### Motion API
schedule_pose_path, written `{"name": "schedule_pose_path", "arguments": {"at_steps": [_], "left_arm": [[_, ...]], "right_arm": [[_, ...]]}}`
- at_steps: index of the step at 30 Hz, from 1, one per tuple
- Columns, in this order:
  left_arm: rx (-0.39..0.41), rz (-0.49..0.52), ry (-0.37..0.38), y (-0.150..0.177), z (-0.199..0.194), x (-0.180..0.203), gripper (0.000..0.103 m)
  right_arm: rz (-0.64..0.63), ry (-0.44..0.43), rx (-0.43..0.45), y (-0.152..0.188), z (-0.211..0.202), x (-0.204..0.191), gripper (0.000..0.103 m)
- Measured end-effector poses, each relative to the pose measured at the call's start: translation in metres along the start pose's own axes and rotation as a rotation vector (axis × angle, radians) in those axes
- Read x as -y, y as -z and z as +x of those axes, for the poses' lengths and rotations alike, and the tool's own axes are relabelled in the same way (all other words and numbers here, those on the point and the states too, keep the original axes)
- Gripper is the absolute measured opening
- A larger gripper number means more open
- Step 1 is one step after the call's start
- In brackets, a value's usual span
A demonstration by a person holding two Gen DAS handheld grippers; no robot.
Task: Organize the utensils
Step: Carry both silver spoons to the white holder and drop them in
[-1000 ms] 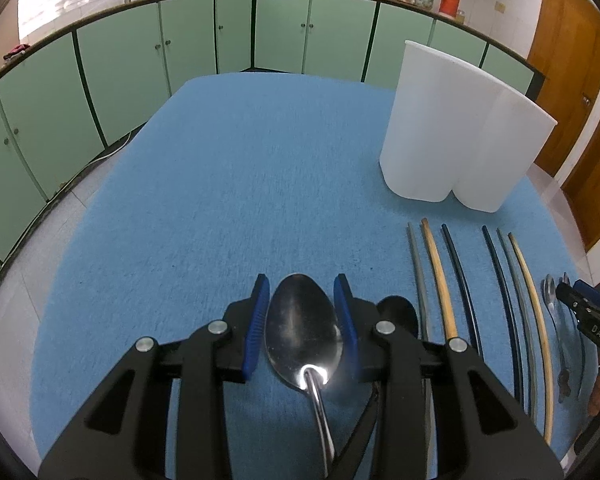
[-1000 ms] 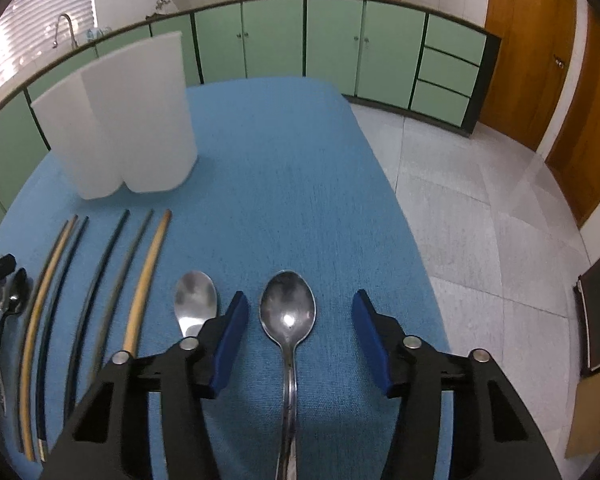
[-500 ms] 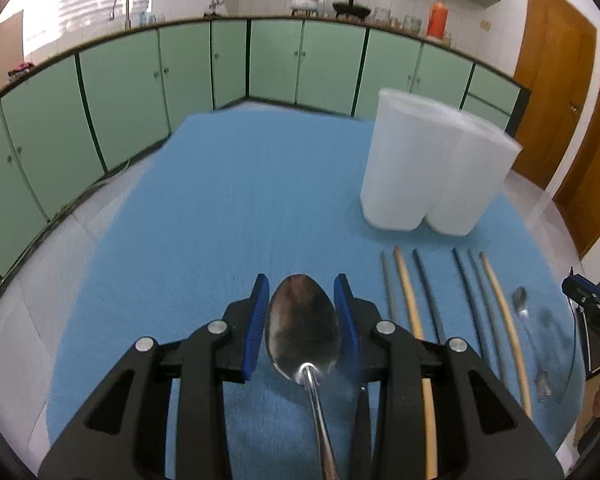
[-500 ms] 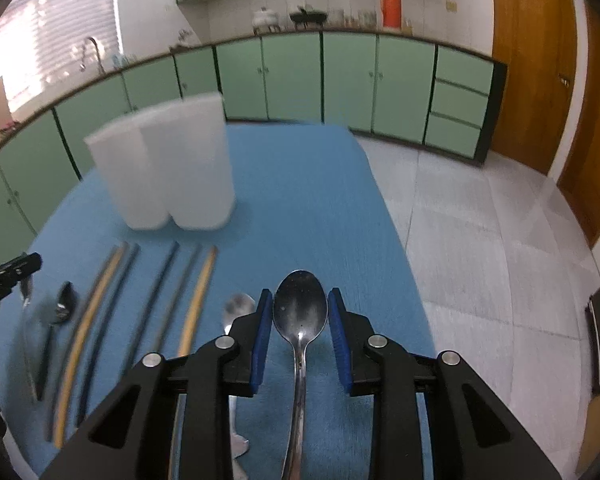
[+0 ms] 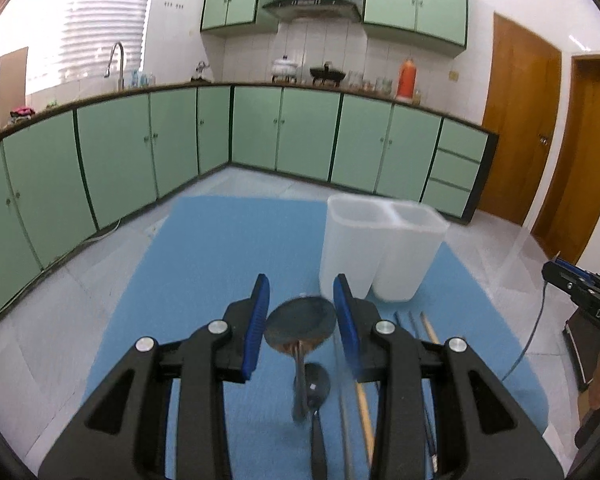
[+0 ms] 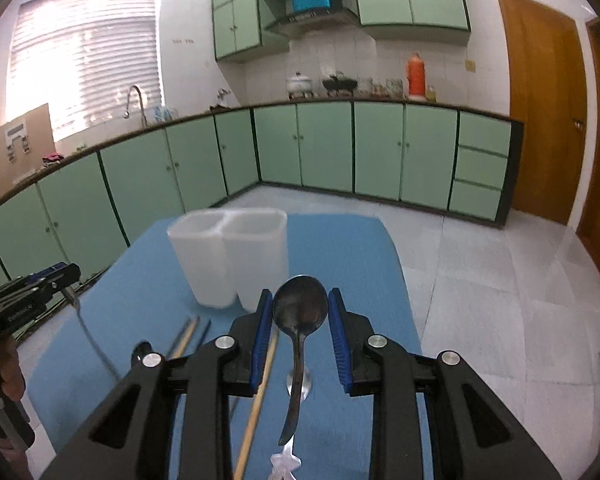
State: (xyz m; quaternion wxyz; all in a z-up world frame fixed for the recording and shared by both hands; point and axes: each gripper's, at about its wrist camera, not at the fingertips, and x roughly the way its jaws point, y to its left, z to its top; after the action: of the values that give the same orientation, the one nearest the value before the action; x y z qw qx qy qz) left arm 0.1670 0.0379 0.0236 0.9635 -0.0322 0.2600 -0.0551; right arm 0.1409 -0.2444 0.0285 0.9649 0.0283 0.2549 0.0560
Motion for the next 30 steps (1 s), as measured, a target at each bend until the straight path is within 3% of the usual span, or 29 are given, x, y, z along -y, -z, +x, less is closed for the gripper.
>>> {"name": "schedule_pose_path", "arguments": {"at_steps": [7, 17, 23, 30], "left_arm": [[0.084, -0.002, 0.026, -0.034, -0.003, 0.011, 0.031], [0.188, 0.01, 0.076, -0.101, 0.015, 0.04, 0.03], [0.233, 0.019, 0.099, -0.139, 0.047, 0.059, 0.03], [0.217, 0.016, 0.117, -0.149, 0.102, 0.064, 0.026]], "right_arm": [[-0.034, -0.042, 0.082, -0.037, -0.003, -0.016, 0.028], [-0.047, -0.079, 0.175, -0.108, 0.027, -0.028, 0.028], [-0.051, -0.068, 0.216, -0.141, 0.062, -0.035, 0.028], [-0.053, -0.052, 0.209, -0.146, 0.115, -0.037, 0.028]]}}
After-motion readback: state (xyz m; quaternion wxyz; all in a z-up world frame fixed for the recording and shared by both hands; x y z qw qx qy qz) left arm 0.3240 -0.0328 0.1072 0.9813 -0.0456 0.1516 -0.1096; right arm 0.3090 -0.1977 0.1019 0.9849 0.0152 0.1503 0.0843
